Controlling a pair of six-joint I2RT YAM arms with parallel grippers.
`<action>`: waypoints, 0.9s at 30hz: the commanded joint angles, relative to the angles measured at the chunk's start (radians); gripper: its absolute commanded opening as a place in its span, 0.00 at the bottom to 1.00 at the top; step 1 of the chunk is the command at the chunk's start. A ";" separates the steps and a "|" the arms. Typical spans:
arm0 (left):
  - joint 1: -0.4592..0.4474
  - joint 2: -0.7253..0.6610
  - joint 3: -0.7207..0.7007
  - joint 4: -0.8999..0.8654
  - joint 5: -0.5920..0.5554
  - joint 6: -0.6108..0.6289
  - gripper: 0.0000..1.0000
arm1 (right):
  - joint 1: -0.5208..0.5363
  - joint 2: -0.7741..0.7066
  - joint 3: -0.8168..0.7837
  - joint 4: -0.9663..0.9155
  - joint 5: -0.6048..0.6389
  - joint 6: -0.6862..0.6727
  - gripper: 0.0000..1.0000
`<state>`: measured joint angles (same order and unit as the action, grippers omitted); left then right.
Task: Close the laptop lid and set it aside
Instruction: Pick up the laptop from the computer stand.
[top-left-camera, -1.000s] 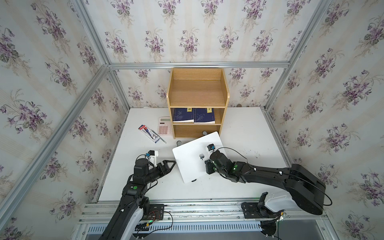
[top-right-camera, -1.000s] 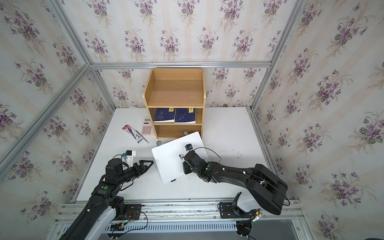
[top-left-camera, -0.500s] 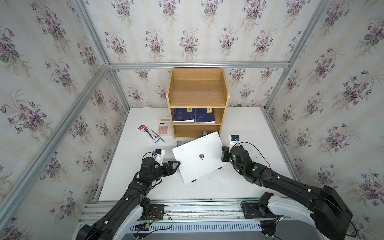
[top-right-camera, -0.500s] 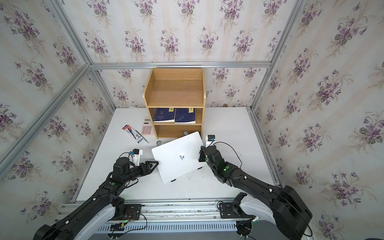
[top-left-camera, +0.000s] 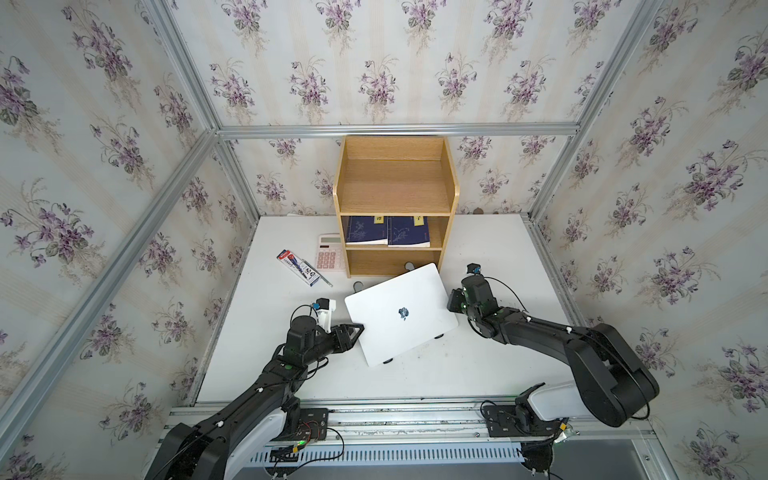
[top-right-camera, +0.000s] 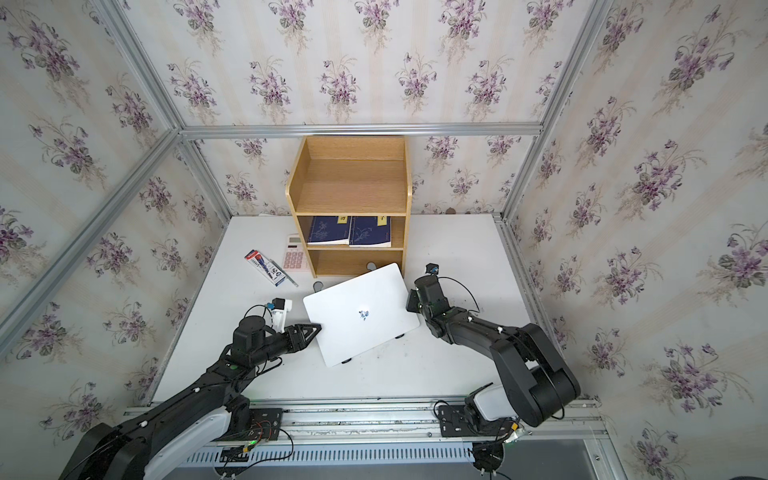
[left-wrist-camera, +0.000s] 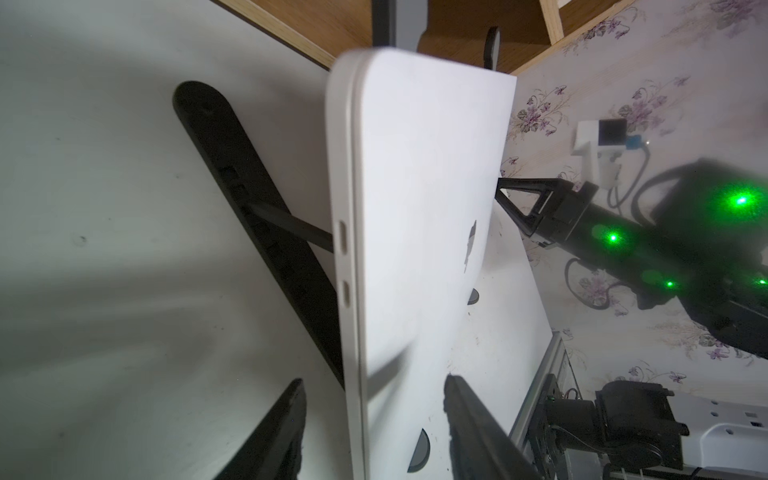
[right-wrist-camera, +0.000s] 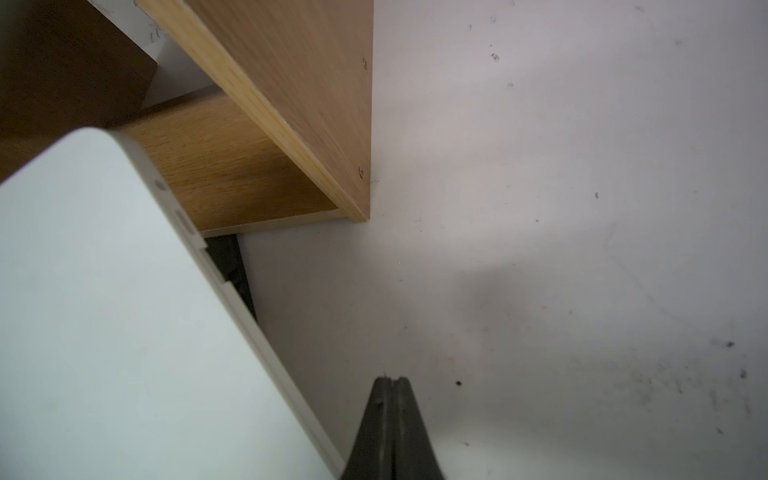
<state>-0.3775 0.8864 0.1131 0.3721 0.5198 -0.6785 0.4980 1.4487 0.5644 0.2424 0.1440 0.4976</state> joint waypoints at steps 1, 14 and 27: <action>-0.007 0.015 -0.003 0.101 -0.008 -0.006 0.53 | -0.005 0.021 0.003 0.046 -0.010 0.022 0.00; -0.029 0.194 -0.001 0.287 0.024 -0.029 0.20 | -0.015 0.020 -0.051 0.086 -0.017 0.025 0.00; -0.056 0.038 0.012 0.253 0.028 -0.059 0.22 | -0.014 0.040 -0.088 0.131 -0.078 0.069 0.00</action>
<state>-0.4309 0.9508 0.1135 0.6033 0.5552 -0.7284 0.4816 1.4818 0.4824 0.3462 0.1085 0.5465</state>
